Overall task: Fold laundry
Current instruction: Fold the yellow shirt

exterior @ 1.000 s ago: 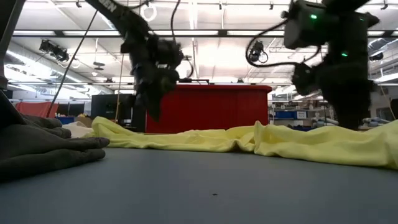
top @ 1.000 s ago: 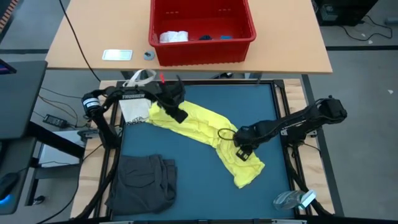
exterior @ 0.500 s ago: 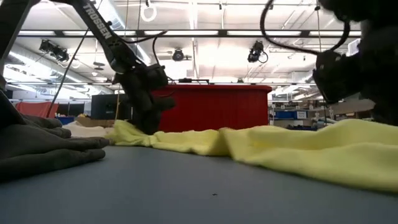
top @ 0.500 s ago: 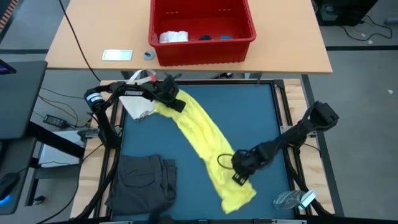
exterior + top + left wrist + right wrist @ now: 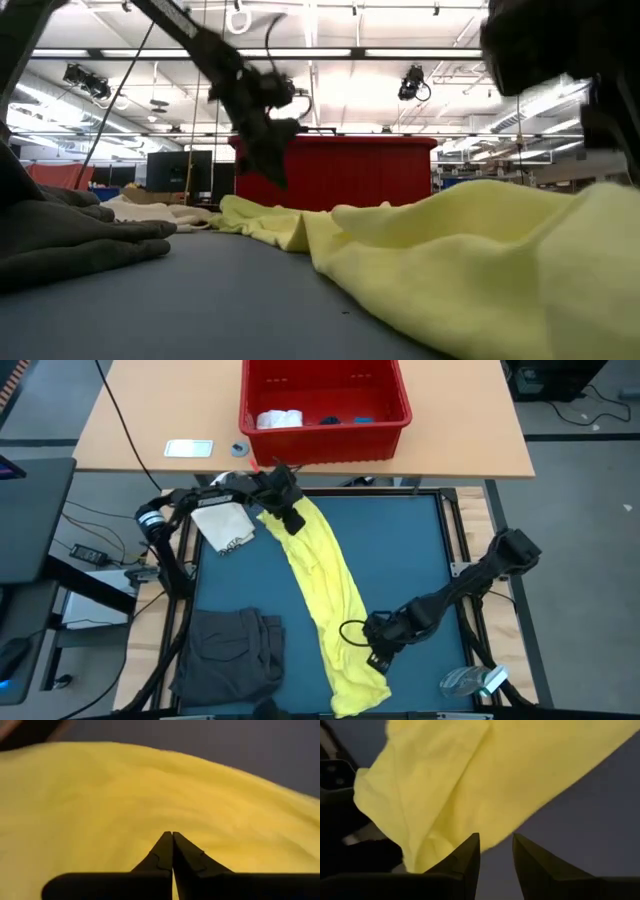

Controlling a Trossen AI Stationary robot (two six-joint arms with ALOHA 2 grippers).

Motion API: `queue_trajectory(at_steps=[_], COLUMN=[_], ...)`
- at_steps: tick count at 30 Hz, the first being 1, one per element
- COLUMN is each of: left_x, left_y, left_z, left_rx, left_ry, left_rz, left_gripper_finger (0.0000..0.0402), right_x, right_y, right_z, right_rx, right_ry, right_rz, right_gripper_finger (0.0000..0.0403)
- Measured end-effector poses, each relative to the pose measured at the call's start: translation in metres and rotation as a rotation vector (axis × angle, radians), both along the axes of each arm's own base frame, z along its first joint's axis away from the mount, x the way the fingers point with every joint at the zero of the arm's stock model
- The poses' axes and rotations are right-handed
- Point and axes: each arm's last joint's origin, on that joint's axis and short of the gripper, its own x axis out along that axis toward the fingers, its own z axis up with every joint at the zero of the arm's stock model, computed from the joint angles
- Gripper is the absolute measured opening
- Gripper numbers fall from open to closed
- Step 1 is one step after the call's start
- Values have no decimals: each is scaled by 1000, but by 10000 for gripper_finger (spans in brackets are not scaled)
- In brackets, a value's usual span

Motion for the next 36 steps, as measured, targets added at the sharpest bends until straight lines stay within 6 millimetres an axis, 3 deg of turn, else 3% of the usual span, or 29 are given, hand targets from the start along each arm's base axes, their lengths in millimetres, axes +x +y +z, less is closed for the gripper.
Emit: queue_trajectory(at_steps=[4,8,18,22,28,36], left_x=[-2,-5,-17,-30,-34,-21], left_y=[-44,-108,-300,-357,-406,-438], left_z=[31,43,-2,-7,-12,-18], left_rx=[0,-53,-253,-192,-194,-216], left_ry=[-23,-88,-414,-448,-431,-398], left_rz=[-96,-103,136,103,-13,-84], left_gripper_finger=[4,4,4,4,4,4], right_x=[-12,-17,1,11,18,25], right_y=[-1,3,-13,-16,-19,-3], right_z=[12,0,-38,-48,-65,-66], right_rx=[-113,-158,-216,-265,-330,-157], right_ry=[-58,-141,-465,-523,-521,-636], right_rz=[113,260,221,281,360,389], right_gripper_finger=[125,141,168,170,168,116])
